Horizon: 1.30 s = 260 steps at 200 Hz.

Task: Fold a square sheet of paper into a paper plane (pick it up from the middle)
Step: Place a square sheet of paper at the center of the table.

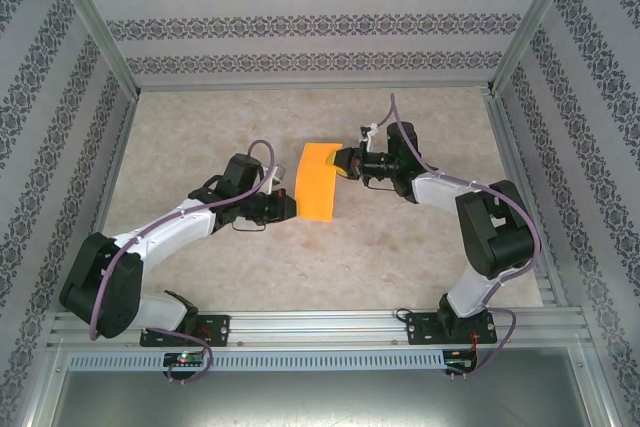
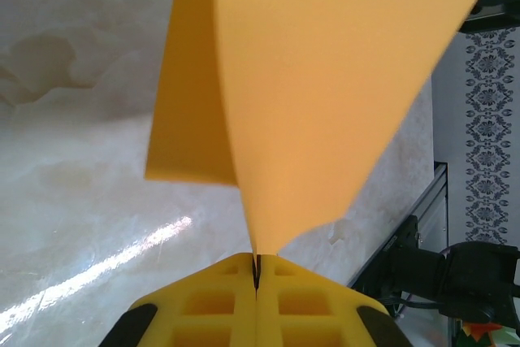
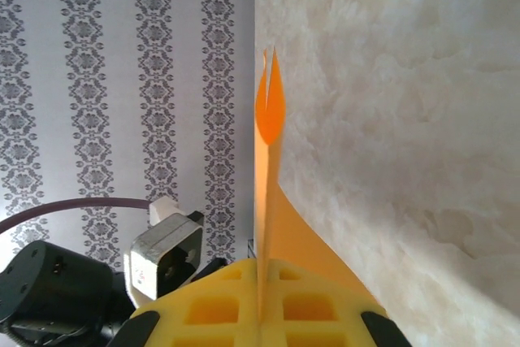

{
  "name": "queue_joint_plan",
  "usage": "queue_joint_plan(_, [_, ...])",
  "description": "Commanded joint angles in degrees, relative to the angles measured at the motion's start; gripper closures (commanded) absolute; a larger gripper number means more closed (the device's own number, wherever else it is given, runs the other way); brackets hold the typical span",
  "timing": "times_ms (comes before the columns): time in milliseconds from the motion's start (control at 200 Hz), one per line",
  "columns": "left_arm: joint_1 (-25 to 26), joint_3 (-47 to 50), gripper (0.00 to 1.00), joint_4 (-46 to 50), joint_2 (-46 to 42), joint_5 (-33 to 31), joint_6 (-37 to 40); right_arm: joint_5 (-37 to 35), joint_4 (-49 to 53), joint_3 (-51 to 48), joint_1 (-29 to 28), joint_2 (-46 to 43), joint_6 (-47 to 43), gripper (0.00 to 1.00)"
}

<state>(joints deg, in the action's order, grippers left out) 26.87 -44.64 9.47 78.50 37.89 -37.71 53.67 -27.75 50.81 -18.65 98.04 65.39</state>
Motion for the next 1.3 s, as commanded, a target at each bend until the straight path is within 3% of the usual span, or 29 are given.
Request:
queue_joint_plan(0, [-0.64,-0.52,0.93,0.35,1.94,0.76,0.57,0.82,-1.8,-0.8,-0.6,1.58,-2.75,1.0])
queue_joint_plan(455, [0.7,-4.89,0.9,-2.0,13.01,2.22,0.66,2.21,2.53,0.68,0.87,8.85,-10.33,0.97])
queue_joint_plan(814, [1.97,-8.76,0.9,-2.91,20.47,1.66,-0.81,-4.53,25.4,7.73,1.21,10.15,-28.92,0.91])
queue_joint_plan(1069, [2.32,-11.47,0.89,-1.65,23.76,1.77,-0.45,-11.07,34.75,11.48,1.08,11.45,-36.58,0.81])
queue_joint_plan(1209, [2.4,-11.79,0.89,-1.55,24.72,1.63,-0.43,-15.53,39.25,12.43,1.17,10.19,-40.07,0.69])
queue_joint_plan(1294, [2.46,-11.84,0.89,-1.39,24.98,1.61,-0.42,-18.02,41.95,12.82,1.62,9.36,-41.74,0.66])
